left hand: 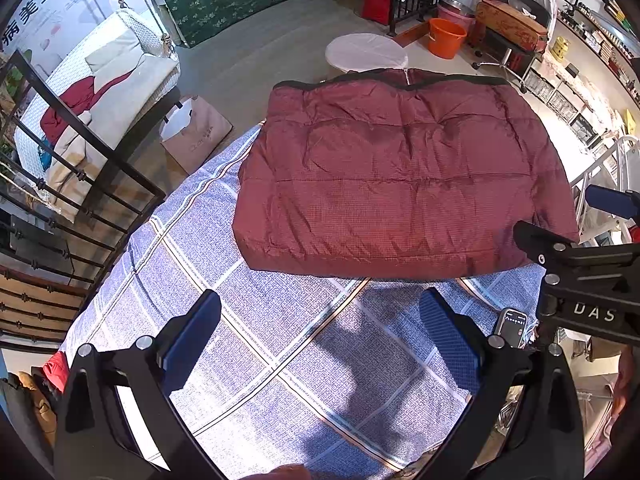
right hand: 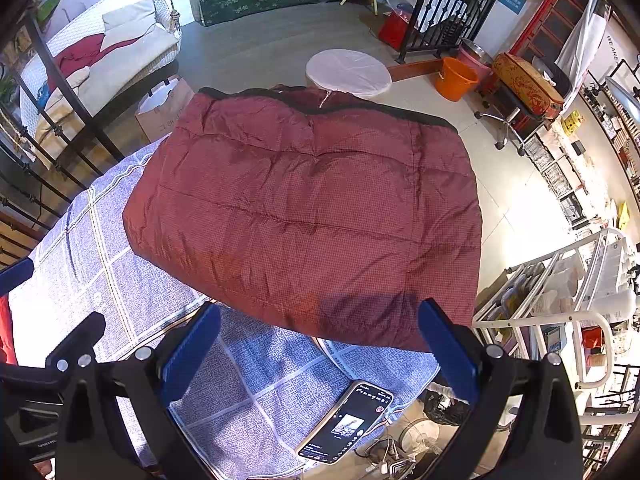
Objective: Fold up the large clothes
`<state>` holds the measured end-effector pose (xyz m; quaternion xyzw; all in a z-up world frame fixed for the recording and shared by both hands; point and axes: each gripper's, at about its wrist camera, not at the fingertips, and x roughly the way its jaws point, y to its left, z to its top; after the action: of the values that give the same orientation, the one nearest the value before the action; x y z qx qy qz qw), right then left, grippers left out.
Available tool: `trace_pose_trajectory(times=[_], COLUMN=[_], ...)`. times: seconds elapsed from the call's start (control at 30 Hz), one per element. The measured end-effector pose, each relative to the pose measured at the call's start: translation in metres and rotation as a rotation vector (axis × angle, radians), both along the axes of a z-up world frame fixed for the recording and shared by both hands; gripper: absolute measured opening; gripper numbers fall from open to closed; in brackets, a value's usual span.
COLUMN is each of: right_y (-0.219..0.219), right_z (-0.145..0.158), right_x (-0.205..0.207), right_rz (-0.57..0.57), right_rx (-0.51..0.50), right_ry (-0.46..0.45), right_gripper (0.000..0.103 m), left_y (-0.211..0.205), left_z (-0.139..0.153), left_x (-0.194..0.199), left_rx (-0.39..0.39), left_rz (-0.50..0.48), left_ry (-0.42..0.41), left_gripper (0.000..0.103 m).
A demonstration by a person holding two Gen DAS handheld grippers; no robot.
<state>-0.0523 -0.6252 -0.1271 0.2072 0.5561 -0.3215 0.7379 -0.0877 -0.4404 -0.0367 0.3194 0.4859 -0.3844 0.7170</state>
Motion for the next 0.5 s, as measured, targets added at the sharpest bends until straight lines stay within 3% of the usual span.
trace_pose_trajectory(times=[0.5], right_y=[0.0009], right_z=[0.0006], right_x=[-0.0002], right_rz=[-0.001], right_rx=[-0.002], right_ry=[-0.001], right_gripper=[0.097], left_y=[0.0018], left_z=[0.0023], left_x=[-0.0025], left_rx=[-0.002], left_rz=[-0.005], left_ry=[-0.003], left_gripper=[0.098])
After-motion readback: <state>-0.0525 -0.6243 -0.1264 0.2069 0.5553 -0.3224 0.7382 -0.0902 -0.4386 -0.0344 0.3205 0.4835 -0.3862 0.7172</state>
